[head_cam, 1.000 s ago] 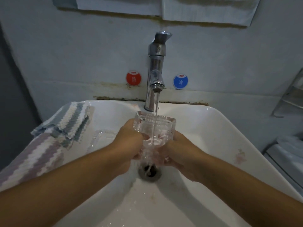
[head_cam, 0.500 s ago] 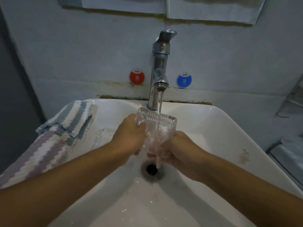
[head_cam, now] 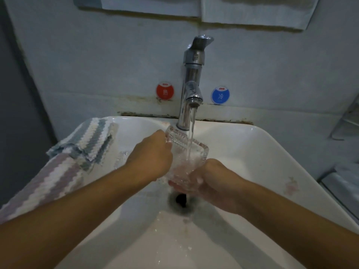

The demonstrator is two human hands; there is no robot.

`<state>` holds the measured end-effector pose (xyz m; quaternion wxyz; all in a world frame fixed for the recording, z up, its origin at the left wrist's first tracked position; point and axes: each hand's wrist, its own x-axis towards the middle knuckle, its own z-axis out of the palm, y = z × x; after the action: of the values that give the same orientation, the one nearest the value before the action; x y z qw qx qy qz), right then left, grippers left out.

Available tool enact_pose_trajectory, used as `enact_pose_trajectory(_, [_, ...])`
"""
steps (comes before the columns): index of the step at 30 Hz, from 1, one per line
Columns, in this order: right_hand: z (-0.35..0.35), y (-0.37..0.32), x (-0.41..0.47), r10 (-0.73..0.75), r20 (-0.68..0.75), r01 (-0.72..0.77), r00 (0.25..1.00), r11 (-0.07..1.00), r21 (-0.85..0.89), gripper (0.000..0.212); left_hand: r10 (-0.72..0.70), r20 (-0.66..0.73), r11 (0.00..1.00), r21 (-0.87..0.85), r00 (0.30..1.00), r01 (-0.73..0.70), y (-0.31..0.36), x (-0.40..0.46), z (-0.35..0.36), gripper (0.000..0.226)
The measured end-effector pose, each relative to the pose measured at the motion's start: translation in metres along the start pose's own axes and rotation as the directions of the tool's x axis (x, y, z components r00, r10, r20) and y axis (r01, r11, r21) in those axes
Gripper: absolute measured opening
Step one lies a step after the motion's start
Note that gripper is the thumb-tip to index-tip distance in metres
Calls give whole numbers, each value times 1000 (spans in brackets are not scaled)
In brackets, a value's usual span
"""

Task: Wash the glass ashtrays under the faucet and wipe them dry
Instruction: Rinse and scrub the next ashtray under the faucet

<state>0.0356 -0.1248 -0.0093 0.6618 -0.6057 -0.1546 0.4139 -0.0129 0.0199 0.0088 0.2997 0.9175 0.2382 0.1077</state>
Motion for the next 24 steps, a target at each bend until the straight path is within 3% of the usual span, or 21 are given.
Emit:
enact_pose_trajectory(4, [2, 3, 0, -130, -103, 118, 986, 986, -117, 32, 15, 13, 1000, 27, 1000, -16, 0, 0, 1, 17])
enact_pose_trajectory(7, [1, 5, 7, -146, -340, 58, 929, 965, -254, 19, 14, 41, 1000, 13, 999, -15, 1, -1, 2, 22])
enact_pose_trajectory(9, [-2, 5, 8, -128, -406, 11, 905, 960, -279, 18, 27, 52, 999, 23, 998, -28, 1, -1, 3, 24])
enact_pose_trajectory(11, [-5, 4, 6, -131, -344, 24, 930, 954, -298, 19, 35, 52, 999, 38, 998, -37, 0, -1, 4, 23])
enact_pose_trajectory(13, [-8, 3, 3, -128, -195, 71, 972, 958, -277, 22, 33, 48, 999, 41, 998, -35, -2, -1, 3, 22])
enact_pose_trajectory(16, [-8, 3, 3, -90, -43, 81, 995, 979, -189, 45, 28, 7, 997, 66, 1000, -28, -3, 1, -2, 22])
enact_pose_trajectory(19, [-8, 5, 7, -89, -76, 79, 993, 989, -121, 57, 34, -6, 998, 60, 999, -34, -2, 2, -4, 22])
enact_pose_trajectory(24, [-8, 5, 5, -121, -233, 69, 965, 973, -220, 24, 32, 30, 999, 43, 999, -33, -1, 2, -10, 23])
